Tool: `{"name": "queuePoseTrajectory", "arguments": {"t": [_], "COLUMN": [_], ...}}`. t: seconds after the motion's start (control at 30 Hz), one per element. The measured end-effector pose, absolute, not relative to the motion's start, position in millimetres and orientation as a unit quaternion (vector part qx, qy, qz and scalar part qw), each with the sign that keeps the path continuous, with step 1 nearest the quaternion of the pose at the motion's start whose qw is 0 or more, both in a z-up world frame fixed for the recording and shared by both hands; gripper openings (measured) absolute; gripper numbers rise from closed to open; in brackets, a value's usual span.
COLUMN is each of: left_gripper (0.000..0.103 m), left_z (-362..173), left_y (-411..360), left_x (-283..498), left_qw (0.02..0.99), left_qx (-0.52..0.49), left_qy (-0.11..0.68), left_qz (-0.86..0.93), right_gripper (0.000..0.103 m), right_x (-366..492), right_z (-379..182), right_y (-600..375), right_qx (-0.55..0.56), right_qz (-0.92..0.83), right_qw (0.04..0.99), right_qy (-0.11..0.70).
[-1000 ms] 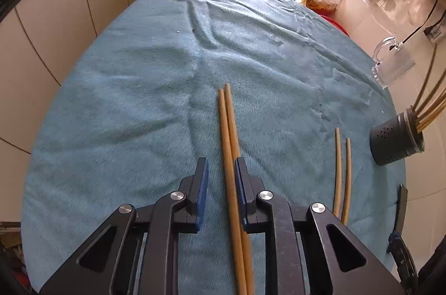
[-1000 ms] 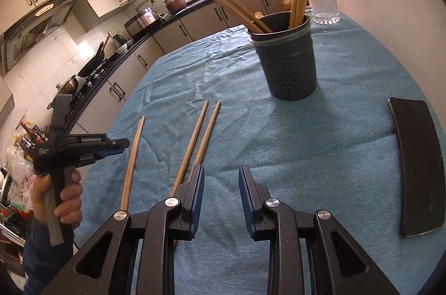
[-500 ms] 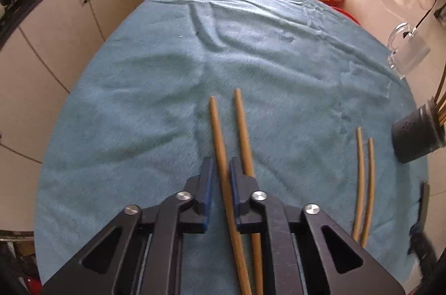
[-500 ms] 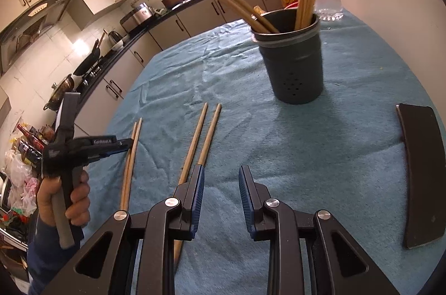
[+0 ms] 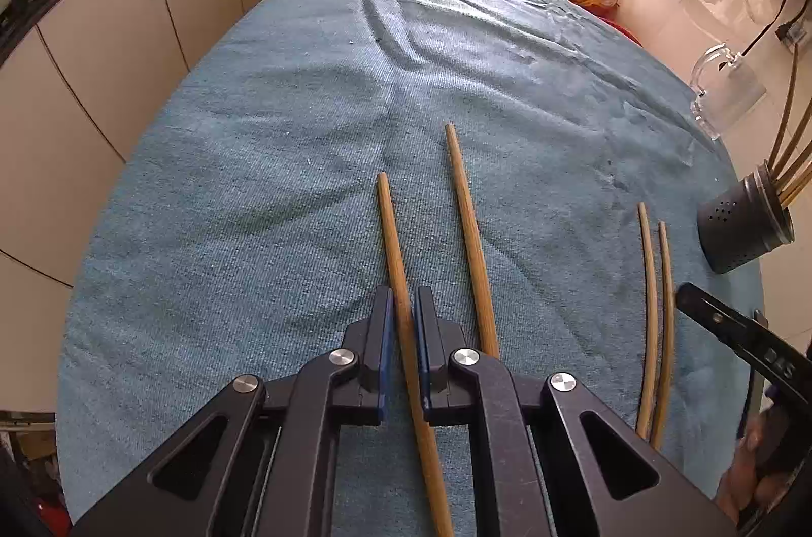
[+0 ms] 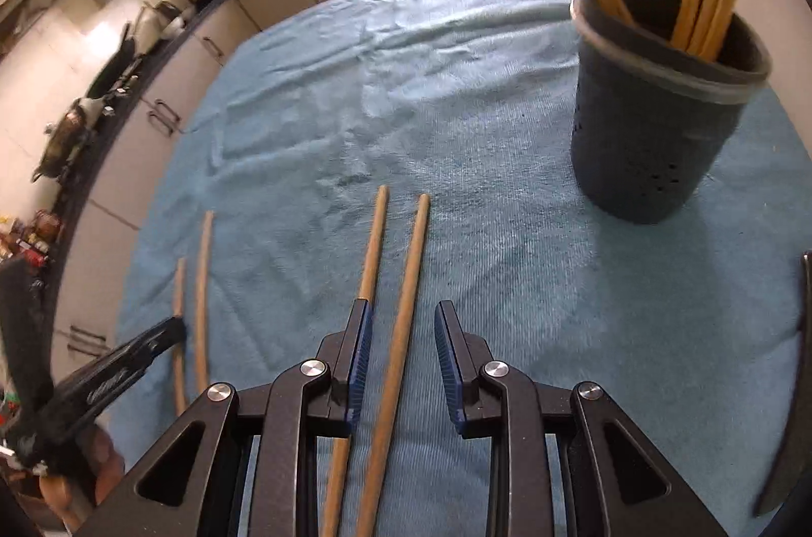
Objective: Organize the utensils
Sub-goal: 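Close the right tool on one chopstick while the left tool grasps another, then lift the right tool's chopstick upright toward the holder while the left tool carries its own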
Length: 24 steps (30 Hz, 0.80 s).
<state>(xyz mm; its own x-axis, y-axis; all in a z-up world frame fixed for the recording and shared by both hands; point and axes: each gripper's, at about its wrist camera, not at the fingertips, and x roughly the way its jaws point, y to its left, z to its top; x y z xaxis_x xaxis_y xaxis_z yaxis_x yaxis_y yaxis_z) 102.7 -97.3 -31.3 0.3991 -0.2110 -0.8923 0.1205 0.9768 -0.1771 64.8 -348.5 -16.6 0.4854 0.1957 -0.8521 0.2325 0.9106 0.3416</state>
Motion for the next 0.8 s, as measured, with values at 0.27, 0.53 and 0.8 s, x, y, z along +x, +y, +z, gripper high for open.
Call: {"name": "queuePoseTrajectory", "arguments": {"t": [0.27,0.53,0.8], "left_gripper": [0.008,0.007,0.006], "left_z": [-31,-14,42], "left_y": [-99,-97,-87], "left_x": [102,90,53], "left_qw": [0.837,0.85,0.882], "left_qx": [-0.044,-0.059,-0.081], "left_qy": [0.537,0.51,0.444], "left_qz": [-0.097,-0.117,-0.134], "right_gripper": [0.02,0.007,0.007], "right_x": [82,73,18], "right_z": [-23,-12,48], "right_y": [-334,-342,-347], "right_qx": [0.163,0.184,0.191], "right_qz": [-0.019,-0.01,0.017], "right_qw": [0.83,0.841,0.896], "right_qy": [0.533,0.509,0.401]}}
